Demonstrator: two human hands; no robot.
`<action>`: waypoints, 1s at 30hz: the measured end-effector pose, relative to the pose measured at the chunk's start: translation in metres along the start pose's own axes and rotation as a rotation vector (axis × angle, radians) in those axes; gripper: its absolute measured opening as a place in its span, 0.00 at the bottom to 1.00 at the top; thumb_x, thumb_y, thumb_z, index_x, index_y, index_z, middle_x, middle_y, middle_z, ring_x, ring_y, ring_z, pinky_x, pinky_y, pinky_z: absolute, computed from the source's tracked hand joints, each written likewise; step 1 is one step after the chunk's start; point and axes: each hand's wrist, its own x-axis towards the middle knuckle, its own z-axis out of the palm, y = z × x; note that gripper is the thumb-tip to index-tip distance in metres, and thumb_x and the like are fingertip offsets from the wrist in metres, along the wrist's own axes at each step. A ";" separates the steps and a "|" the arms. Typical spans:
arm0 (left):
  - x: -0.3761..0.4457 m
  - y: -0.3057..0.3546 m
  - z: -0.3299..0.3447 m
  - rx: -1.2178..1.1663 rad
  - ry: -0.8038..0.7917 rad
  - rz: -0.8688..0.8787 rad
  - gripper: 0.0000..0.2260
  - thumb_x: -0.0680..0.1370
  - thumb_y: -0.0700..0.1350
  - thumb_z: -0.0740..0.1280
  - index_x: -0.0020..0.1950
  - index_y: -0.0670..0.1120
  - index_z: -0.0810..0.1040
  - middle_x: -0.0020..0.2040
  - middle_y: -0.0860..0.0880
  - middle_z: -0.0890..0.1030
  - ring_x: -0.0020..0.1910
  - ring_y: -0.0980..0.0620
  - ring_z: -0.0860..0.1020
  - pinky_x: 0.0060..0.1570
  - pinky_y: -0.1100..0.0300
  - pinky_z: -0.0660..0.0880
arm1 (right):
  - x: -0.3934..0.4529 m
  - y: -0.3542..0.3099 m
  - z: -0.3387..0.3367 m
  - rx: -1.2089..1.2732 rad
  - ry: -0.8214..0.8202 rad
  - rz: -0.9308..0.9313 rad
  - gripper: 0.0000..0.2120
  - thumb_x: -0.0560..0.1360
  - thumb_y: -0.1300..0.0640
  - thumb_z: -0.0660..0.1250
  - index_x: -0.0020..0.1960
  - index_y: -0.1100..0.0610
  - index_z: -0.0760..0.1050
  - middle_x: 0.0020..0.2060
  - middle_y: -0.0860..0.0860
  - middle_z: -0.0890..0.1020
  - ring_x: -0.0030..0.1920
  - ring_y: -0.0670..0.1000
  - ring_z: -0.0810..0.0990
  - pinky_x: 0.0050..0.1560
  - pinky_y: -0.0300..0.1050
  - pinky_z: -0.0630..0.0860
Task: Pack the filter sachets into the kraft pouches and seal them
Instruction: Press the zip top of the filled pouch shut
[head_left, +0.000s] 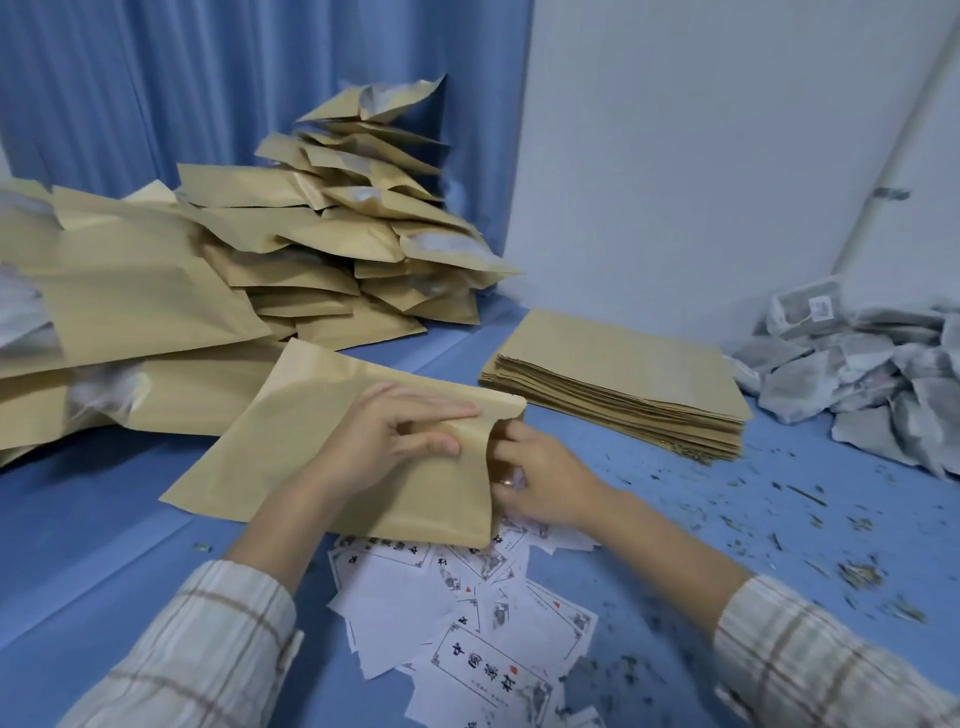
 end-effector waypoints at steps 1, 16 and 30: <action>0.002 -0.001 0.000 -0.006 -0.001 -0.002 0.20 0.68 0.51 0.71 0.59 0.52 0.79 0.54 0.60 0.81 0.55 0.68 0.75 0.59 0.68 0.64 | -0.012 0.010 -0.002 0.033 0.044 -0.005 0.12 0.72 0.56 0.69 0.55 0.56 0.80 0.53 0.52 0.79 0.53 0.48 0.76 0.54 0.43 0.72; -0.010 0.026 0.017 0.193 0.058 -0.227 0.32 0.65 0.71 0.63 0.68 0.66 0.66 0.71 0.62 0.64 0.72 0.58 0.59 0.72 0.53 0.51 | -0.048 0.056 -0.008 0.256 0.062 0.392 0.15 0.66 0.50 0.76 0.49 0.49 0.76 0.41 0.44 0.76 0.45 0.44 0.75 0.40 0.31 0.67; -0.009 0.057 0.044 0.401 0.174 -0.407 0.25 0.78 0.48 0.60 0.75 0.48 0.62 0.75 0.49 0.62 0.75 0.48 0.53 0.74 0.51 0.48 | -0.062 0.044 -0.061 -0.127 0.112 0.151 0.11 0.76 0.49 0.66 0.55 0.51 0.81 0.66 0.50 0.74 0.66 0.49 0.70 0.66 0.46 0.64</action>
